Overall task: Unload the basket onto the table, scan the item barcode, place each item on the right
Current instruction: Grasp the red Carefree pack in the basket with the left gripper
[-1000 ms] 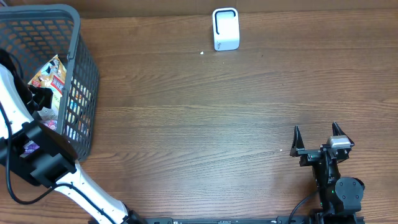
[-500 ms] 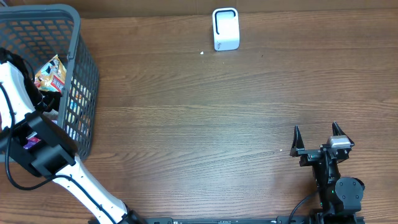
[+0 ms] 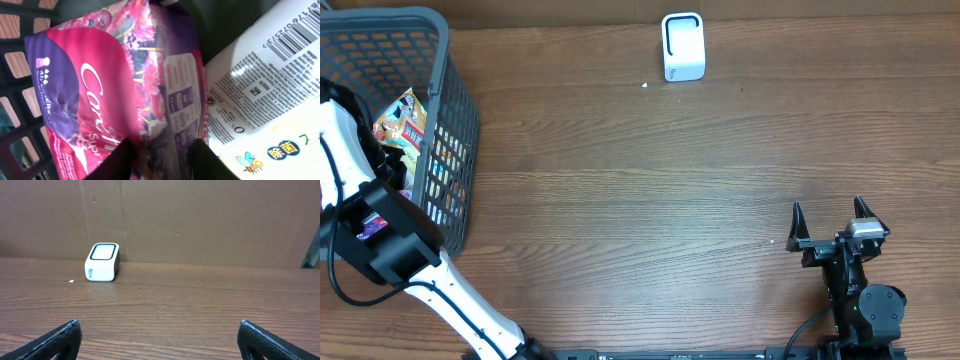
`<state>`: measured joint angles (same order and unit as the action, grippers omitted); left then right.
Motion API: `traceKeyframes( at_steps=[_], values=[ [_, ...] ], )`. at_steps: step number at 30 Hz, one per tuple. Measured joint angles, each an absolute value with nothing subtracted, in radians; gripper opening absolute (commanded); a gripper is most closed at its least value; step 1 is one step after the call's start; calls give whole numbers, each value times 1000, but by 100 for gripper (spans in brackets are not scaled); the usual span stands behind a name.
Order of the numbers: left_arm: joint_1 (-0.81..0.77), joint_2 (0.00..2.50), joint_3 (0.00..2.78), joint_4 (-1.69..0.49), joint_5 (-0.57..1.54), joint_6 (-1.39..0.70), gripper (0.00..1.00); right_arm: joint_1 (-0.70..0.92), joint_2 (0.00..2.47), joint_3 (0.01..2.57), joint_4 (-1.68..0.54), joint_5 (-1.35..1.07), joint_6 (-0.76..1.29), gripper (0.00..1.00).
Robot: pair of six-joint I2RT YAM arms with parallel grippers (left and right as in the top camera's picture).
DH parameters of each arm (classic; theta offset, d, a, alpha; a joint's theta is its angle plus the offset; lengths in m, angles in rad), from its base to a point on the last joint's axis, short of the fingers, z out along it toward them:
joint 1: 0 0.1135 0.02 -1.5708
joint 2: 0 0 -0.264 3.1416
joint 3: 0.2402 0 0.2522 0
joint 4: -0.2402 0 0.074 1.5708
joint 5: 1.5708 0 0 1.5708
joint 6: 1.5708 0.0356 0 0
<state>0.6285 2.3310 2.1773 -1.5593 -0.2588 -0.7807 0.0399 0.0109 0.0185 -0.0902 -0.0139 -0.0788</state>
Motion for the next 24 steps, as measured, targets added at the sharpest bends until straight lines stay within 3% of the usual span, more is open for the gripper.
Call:
traceKeyframes(
  at_steps=[3, 7, 10, 11, 24],
  values=[
    [628, 2331, 2177, -1559, -257, -781, 46, 40, 11, 19, -90, -14, -79, 100],
    [628, 2331, 2165, -1571, -251, -780, 32, 40, 11, 19, -91, -14, -79, 100],
    [628, 2331, 2137, -1572, -254, -780, 7, 40, 11, 19, -90, -14, -78, 100],
    [627, 2331, 2130, -1574, -256, -782, 4, 40, 11, 19, -90, -14, -79, 100],
    [621, 2336, 2263, -1687, -182, -691, 4, 40, 11, 19, -91, -14, -78, 100]
  ],
)
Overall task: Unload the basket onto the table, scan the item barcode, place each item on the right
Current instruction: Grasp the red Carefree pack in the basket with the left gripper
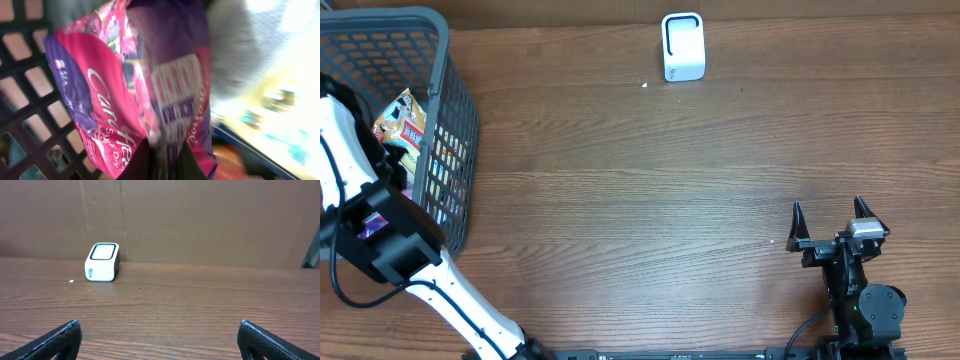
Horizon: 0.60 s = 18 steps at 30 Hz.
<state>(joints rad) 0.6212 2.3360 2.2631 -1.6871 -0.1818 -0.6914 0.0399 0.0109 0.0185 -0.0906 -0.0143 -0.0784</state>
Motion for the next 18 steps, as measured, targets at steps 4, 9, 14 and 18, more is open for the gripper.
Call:
traceKeyframes(
  at_steps=[4, 9, 14, 18],
  values=[
    [616, 2315, 2382, -1687, -100, -650, 4, 40, 11, 19, -91, -14, -79, 100],
    [609, 2210, 2506, -1686, -60, -647, 4, 40, 11, 19, -91, -14, -79, 100],
    [608, 2046, 2561, -1687, -56, -647, 15, 40, 11, 19, -90, -14, -79, 100],
    [608, 2003, 2559, -1686, -56, -640, 96, 40, 11, 19, -91, -14, -79, 100]
  ],
)
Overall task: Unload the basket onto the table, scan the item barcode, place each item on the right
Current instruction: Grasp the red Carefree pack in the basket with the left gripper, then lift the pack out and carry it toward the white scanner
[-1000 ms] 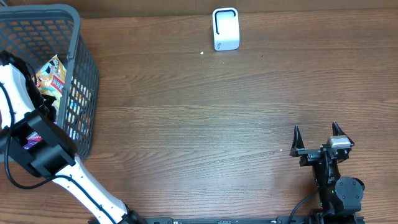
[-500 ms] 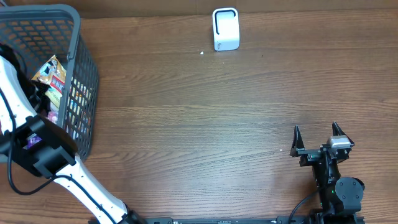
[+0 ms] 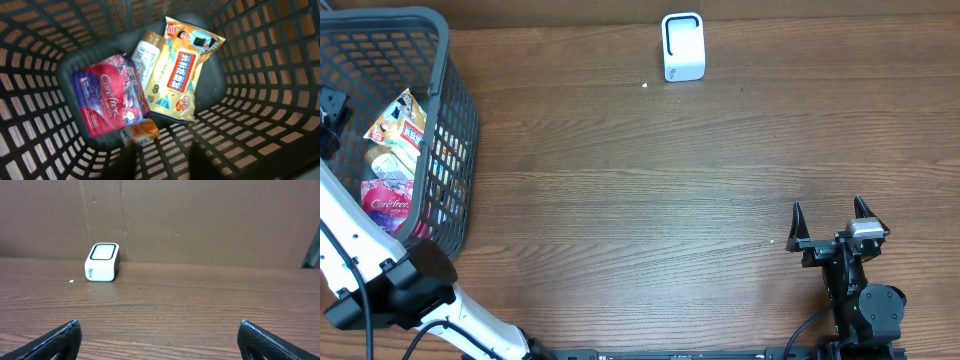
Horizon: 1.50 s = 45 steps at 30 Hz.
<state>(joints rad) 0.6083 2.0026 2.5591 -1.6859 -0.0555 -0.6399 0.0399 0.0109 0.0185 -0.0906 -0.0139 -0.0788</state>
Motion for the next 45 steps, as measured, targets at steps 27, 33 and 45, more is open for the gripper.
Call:
traceKeyframes(
  at_steps=[27, 33, 45],
  values=[
    [602, 2041, 1697, -1158, -174, -705, 15, 40, 11, 19, -90, -14, -78, 100],
    [603, 2029, 1695, -1156, -205, -701, 4, 40, 11, 19, -90, -14, -78, 100],
    [602, 2063, 2153, -1496, -146, -640, 4, 40, 11, 19, -90, -14, -79, 100]
  ],
)
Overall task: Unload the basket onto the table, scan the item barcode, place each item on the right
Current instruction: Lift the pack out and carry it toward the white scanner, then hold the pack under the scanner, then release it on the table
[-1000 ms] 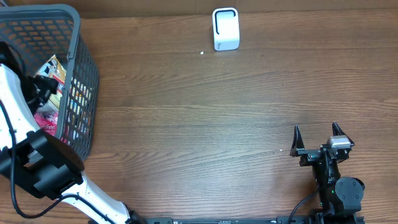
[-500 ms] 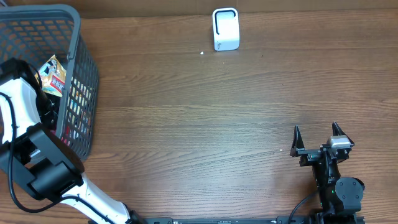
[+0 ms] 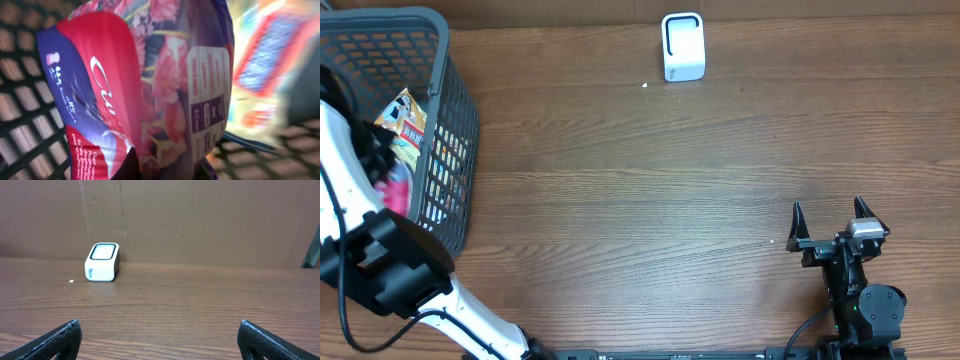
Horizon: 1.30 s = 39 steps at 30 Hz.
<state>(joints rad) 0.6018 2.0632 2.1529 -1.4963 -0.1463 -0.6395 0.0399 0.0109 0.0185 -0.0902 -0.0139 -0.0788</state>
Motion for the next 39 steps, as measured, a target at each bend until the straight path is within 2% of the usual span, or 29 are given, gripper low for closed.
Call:
traceKeyframes(
  at_steps=[5, 11, 15, 21, 24, 27, 37, 38, 39],
  values=[
    [601, 2049, 2397, -1568, -138, -624, 4, 40, 11, 19, -91, -14, -79, 100],
    [540, 1932, 2535, -1552, -107, -602, 4, 40, 11, 19, -91, -14, -78, 100],
    [404, 1808, 2556, -1546, -97, -598, 4, 40, 11, 19, -91, -14, -78, 100],
    [42, 1728, 2573, -1552, -81, -584, 4, 40, 11, 19, -91, -14, -78, 100],
    [-178, 1796, 2571, -1591, -89, -575, 4, 40, 11, 19, -90, -14, -79, 100],
    [-300, 1895, 2551, -1645, -89, -573, 4, 40, 11, 19, -90, -14, -78, 100],
    [-492, 2362, 2478, -1671, -88, -585, 4, 40, 11, 19, -90, -14, -79, 100],
    [-499, 2386, 2477, -1674, -88, -585, 5, 40, 11, 19, -90, -14, -79, 100],
    [-505, 2421, 2477, -1679, -88, -585, 17, 40, 11, 19, -91, -14, -78, 100]
  ],
)
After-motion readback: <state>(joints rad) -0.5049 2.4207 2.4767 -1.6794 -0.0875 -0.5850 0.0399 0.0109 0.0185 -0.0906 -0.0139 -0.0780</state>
